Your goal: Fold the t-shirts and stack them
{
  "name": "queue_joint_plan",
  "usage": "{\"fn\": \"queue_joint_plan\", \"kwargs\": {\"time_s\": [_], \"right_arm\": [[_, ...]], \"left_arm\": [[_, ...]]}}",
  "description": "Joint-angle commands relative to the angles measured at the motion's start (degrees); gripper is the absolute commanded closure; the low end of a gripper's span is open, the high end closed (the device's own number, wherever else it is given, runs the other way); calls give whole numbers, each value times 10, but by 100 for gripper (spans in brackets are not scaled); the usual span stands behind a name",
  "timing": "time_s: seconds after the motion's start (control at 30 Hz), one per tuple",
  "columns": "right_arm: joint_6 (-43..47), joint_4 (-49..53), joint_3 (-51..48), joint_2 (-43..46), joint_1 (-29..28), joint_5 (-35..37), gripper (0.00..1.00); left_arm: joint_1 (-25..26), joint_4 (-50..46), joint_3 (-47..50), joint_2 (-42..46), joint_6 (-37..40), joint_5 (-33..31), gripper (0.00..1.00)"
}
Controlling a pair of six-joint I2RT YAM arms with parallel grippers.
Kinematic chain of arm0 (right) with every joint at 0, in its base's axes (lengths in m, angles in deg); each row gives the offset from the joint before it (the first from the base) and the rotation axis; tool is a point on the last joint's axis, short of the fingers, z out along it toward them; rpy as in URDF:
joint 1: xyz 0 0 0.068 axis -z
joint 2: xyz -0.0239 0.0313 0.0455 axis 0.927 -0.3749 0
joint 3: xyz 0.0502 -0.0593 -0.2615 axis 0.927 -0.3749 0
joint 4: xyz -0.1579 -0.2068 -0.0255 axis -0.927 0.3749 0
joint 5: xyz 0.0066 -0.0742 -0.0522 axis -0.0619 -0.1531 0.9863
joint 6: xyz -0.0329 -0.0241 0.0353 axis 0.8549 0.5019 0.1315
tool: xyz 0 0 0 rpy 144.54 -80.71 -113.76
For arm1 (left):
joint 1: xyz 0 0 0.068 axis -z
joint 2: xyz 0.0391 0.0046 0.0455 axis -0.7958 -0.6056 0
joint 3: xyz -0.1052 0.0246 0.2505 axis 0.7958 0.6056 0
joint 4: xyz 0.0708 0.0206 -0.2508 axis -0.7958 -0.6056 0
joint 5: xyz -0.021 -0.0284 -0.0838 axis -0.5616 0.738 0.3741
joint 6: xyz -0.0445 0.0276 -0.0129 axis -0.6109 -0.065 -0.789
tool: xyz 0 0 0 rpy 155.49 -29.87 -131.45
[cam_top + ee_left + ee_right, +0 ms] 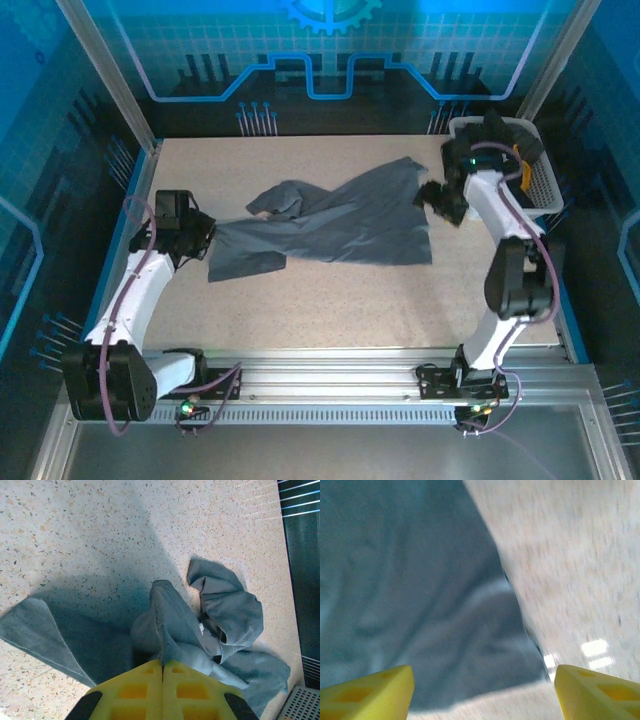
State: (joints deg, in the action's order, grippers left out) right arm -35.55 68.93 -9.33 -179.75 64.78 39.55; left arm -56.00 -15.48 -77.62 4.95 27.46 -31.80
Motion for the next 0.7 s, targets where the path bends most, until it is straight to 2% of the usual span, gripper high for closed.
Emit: {"fn": "queue_joint_plan", "kwargs": {"time_s": [0.0,0.13,0.3,0.33,0.37,0.47,0.5,0.67], "right_arm": [[18,-43,-106,34,-11,-28,24],[34,-54,-141,-10,-23,-30,24],[23,-66,-117,-101,-41,-60,34],[20,-69,-111,-108,-44,-60,38],[14,-71,-105,-114,-47,-61,48],[4,-71,-82,-111,-53,-58,90],[2,-70,-74,-99,-55,-55,98],[0,-60,-12,11,-71,-18,100]], "left_arm": [[-6,9,3,-5,13,14,100],[-6,19,-4,-19,14,23,100],[-6,41,-10,-33,11,42,100],[-6,47,-12,-34,12,47,100],[-6,54,-13,-36,13,53,100],[-6,83,-22,-42,9,77,100],[-6,90,-27,-44,5,82,100],[-6,128,-72,-43,-22,100,100]]}}
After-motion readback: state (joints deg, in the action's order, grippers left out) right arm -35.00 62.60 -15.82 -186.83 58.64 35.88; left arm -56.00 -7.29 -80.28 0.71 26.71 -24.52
